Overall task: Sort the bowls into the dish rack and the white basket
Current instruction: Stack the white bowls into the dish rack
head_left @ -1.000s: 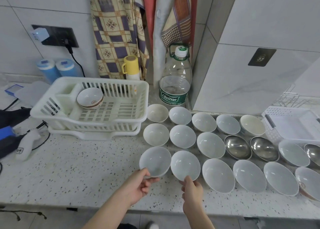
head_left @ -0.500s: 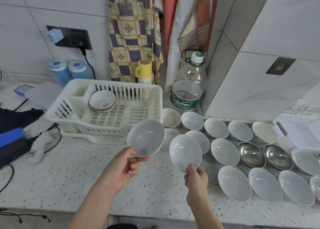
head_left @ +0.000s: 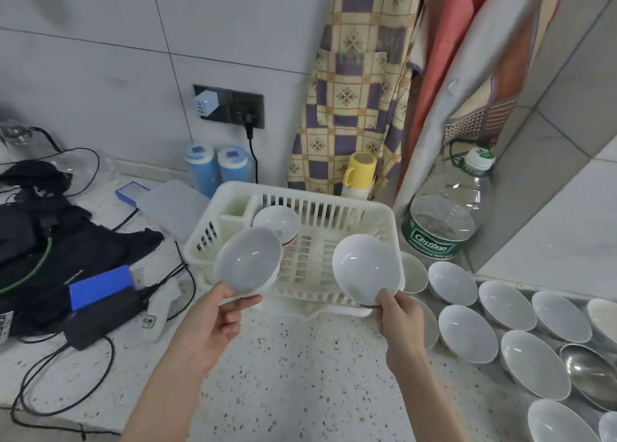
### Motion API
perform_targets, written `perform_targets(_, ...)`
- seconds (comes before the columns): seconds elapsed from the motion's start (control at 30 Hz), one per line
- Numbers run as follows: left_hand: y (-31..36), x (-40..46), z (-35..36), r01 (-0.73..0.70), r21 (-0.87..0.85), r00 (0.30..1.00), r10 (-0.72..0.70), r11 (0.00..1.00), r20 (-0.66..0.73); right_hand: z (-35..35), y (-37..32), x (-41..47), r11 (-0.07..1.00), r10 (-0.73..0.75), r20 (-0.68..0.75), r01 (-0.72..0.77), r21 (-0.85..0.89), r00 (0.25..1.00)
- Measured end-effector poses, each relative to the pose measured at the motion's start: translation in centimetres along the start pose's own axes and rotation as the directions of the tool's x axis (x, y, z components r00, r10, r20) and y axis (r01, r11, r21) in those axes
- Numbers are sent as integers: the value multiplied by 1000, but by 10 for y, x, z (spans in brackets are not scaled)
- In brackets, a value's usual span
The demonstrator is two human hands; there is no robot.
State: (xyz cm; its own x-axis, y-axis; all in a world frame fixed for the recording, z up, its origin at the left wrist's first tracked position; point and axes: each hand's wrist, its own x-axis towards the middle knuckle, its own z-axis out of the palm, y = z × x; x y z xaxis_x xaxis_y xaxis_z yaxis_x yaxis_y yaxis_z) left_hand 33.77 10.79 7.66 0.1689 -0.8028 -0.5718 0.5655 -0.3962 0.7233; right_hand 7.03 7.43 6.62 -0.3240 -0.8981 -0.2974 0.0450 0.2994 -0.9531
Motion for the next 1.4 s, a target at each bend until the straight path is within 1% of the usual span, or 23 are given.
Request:
perform_targets(0.13, 33, 20, -24, -31, 28, 999, 31, 999, -16, 43, -2, 15, 994, -19, 58, 25, -111, 998)
perform_targets(0.23, 56, 37, -38, -69, 61, 997, 71, 996, -33, 72, -4, 31, 988, -69, 78, 79, -134, 995)
perform_targets(0.33, 73, 53, -44, -96, 49, 994, 98, 994, -37, 101, -8, 40, 984, -91, 30, 94, -150, 995)
perform_targets(0.43, 89, 73, -47, -114, 24, 993, 115, 993, -33, 124, -8, 54, 963, -157, 13, 155, -222, 988)
perform_targets(0.63, 116, 123, -34, -181, 13, 983, 181, 983, 7, 160, -6, 84, 965, -132, -3, 127, -229, 991)
perform_targets(0.77, 121, 151, -12, -171, -15, 984, 171, 985, 48, 177, -8, 103, 963, -97, -13, 91, -254, 995)
perform_targets(0.87, 120, 167, -5, -155, -52, 983, 159, 987, 88, 187, -7, 115, 954, -95, -6, 90, -284, 995)
perform_targets(1.07, 115, 180, -7, -238, -38, 953, 241, 971, 182, 198, 4, 127, 909, -135, 70, 152, -389, 988)
perform_targets(1.23, 111, 181, -11, -312, -99, 929, 325, 945, 179, 202, 11, 129, 887, -154, 53, 162, -433, 987)
perform_targets(1.4, 109, 183, -14, -310, -123, 930, 328, 943, 169, 207, 19, 130, 853, -200, 28, 188, -487, 979)
